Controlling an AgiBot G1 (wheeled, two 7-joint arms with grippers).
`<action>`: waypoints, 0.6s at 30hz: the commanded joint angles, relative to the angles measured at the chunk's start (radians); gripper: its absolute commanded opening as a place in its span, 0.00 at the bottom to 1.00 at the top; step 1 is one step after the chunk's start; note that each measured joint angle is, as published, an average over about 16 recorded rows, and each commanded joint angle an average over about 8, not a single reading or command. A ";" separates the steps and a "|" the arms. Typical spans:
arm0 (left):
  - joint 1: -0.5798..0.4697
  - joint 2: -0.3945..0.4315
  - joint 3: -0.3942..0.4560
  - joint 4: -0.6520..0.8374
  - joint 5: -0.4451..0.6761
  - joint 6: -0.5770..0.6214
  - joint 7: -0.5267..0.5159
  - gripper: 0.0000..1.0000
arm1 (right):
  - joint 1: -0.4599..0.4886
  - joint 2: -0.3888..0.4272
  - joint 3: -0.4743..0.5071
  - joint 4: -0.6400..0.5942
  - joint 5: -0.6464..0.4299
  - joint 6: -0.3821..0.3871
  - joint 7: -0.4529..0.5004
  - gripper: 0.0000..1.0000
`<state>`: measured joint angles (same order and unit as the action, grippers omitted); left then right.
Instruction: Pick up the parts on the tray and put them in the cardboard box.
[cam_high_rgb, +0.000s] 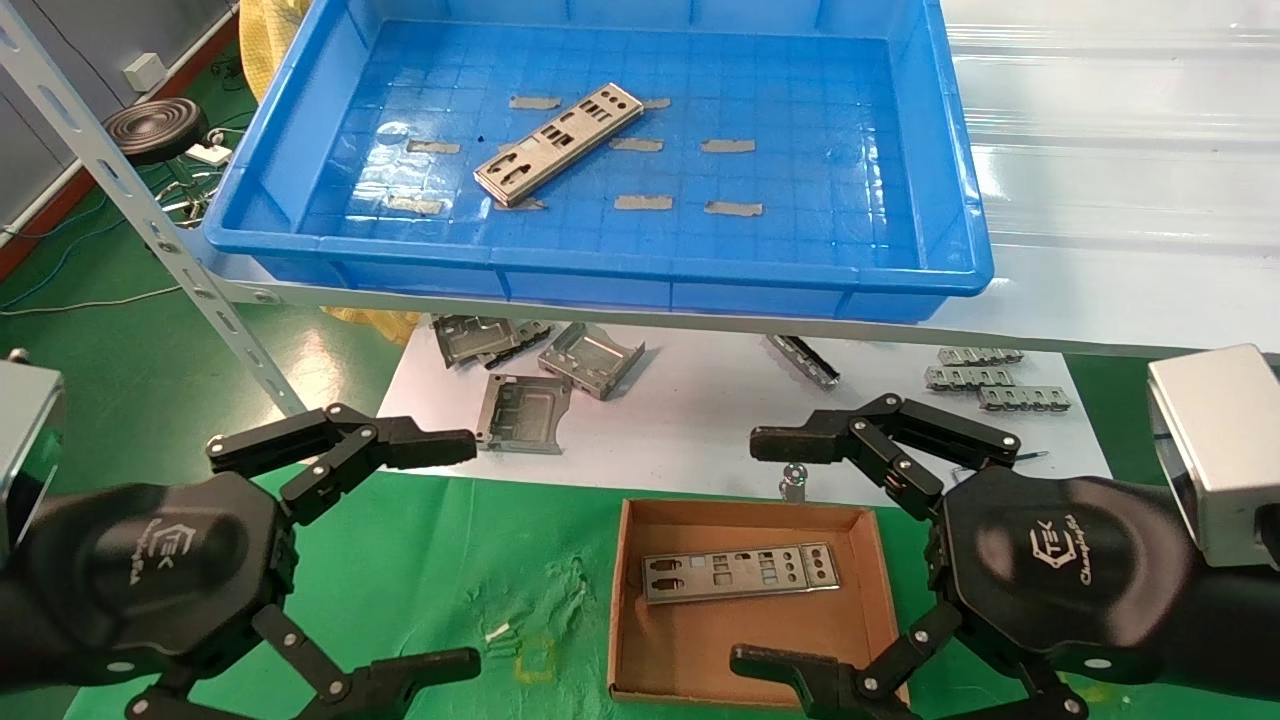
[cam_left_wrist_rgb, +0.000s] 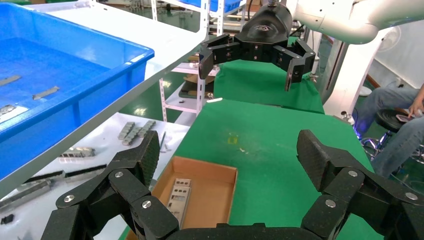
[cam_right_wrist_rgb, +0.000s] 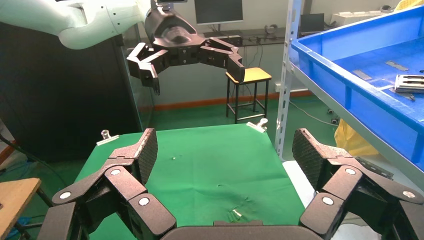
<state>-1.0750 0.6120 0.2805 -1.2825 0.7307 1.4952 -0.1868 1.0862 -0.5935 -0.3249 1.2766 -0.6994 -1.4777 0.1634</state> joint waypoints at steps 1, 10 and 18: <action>0.000 0.000 0.000 0.000 0.000 0.000 0.000 1.00 | 0.000 0.000 0.000 0.000 0.000 0.000 0.000 1.00; 0.000 0.000 0.000 0.000 0.000 0.000 0.000 1.00 | 0.000 0.000 0.000 0.000 0.000 0.000 0.000 1.00; 0.000 0.000 0.000 0.000 0.000 0.000 0.000 1.00 | 0.000 0.000 0.000 0.000 0.000 0.000 0.000 1.00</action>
<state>-1.0750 0.6120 0.2805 -1.2825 0.7307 1.4952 -0.1868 1.0862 -0.5935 -0.3249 1.2766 -0.6994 -1.4777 0.1634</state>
